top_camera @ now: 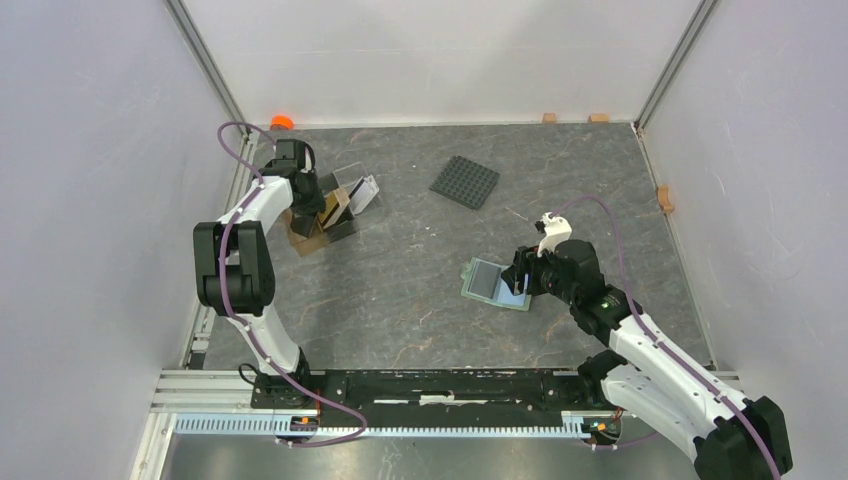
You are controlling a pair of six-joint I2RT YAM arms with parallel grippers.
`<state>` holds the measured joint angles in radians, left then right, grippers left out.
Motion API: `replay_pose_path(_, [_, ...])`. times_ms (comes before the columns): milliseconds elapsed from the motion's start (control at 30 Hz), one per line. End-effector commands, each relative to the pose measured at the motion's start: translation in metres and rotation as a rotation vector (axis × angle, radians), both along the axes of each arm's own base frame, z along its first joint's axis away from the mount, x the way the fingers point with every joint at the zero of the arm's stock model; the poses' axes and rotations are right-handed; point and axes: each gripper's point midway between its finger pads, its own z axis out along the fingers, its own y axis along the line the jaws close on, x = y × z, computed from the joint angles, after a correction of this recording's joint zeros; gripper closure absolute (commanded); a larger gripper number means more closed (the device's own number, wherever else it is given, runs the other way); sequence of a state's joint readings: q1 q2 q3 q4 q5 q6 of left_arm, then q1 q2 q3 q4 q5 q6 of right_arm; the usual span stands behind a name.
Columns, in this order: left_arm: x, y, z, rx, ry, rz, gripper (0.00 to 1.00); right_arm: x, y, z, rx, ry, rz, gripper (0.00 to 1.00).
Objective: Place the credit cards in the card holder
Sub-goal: Pick up the credit card from the storage box.
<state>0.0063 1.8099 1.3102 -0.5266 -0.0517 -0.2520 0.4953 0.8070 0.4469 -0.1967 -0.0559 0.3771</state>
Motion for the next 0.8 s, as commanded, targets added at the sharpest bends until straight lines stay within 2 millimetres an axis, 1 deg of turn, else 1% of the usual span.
replay_pose_path(0, [0.017,-0.011,0.029,-0.02,-0.109,-0.078,0.63,0.003,0.004,0.004,0.02,-0.022,0.012,0.34])
replay_pose_path(133, [0.017,-0.004,0.03,0.019,-0.11,-0.06,0.67,0.003,0.004,0.005,0.023,-0.021,0.014,0.34])
replay_pose_path(200, [0.016,-0.002,0.029,0.03,-0.105,-0.058,0.72,0.003,0.005,0.005,0.025,-0.021,0.014,0.34])
replay_pose_path(267, [0.016,0.001,0.031,0.043,-0.105,-0.051,0.75,0.003,0.005,0.006,0.026,-0.022,0.013,0.34])
replay_pose_path(300, [0.015,0.003,0.033,0.053,-0.106,-0.046,0.78,0.002,0.005,0.006,0.026,-0.021,0.015,0.34])
replay_pose_path(400, [0.013,0.01,0.039,0.087,-0.115,-0.024,0.84,0.002,0.004,0.006,0.026,-0.022,0.013,0.34])
replay_pose_path(533, [0.009,0.022,0.048,0.143,-0.124,0.012,0.87,0.002,0.005,0.006,0.03,-0.02,0.013,0.34])
replay_pose_path(767, [0.004,0.031,0.058,0.189,-0.142,0.04,0.96,0.002,0.005,0.005,0.03,-0.016,0.011,0.34])
